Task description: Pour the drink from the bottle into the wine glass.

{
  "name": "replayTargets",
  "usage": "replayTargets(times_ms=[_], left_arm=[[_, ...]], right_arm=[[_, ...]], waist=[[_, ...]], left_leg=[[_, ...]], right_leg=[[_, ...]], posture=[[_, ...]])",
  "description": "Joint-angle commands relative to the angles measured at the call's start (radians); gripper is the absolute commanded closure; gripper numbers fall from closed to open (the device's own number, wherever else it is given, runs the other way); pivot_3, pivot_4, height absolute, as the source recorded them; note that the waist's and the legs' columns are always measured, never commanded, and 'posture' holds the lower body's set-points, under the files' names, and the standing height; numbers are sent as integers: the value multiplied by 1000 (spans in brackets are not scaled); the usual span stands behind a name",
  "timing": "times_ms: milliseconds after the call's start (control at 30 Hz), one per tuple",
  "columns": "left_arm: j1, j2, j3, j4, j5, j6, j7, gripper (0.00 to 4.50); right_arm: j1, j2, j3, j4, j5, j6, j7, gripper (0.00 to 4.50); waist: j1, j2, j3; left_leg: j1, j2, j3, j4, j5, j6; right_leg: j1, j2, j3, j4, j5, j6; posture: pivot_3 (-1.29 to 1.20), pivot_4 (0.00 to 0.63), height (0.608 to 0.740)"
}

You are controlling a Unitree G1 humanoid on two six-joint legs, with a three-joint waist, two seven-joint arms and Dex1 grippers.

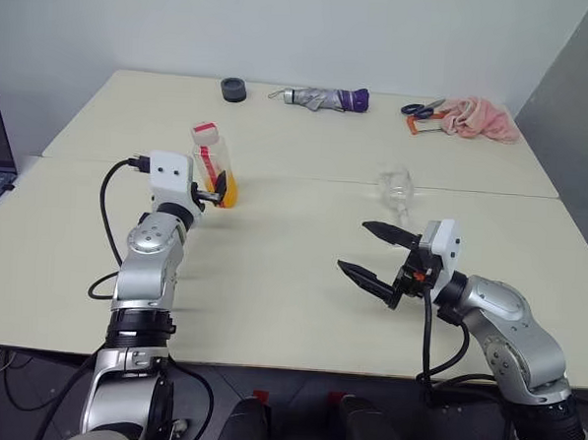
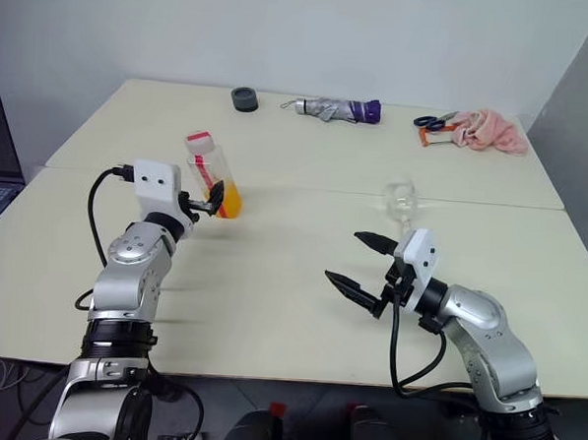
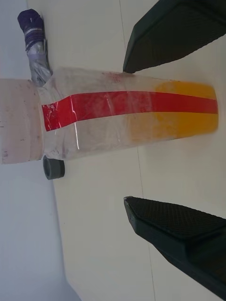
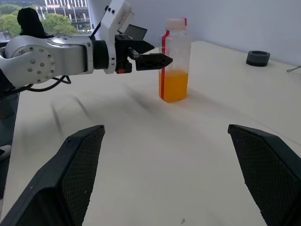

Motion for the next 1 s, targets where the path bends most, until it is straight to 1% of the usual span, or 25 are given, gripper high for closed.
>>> replayTargets(times_ms=[33, 267, 533, 1000], left_arm=[[-53, 3, -3, 20, 9, -37, 10, 50], [-128, -1, -9, 115, 12, -79, 11, 50], [-224, -23, 11, 227, -25, -91, 0, 50], [-292, -18, 3, 319, -12, -93, 16, 50]], right_arm=[[-12, 0, 8, -37, 3, -7, 5, 0], [-22, 2, 13, -33, -2, -7, 2, 0], [-33, 6, 20, -30, -7, -8, -1, 0], [-37, 14, 12, -25, -2, 1, -22, 0]], waist=[[0, 0, 0], [0, 0, 0], [0, 0, 0], [0, 0, 0]], left_leg=[[-1, 0, -1, 0, 0, 0], [-2, 0, -2, 0, 0, 0], [-4, -1, -2, 1, 0, 0], [-4, -1, -3, 1, 0, 0]], right_leg=[[0, 0, 0, 0, 0, 0], [-1, -3, -2, 0, 0, 0], [-2, -3, -3, 0, 0, 0], [-3, -4, -4, 0, 0, 0]], posture=[[0, 150, 740], [0, 150, 740], [0, 150, 740], [0, 150, 740]])
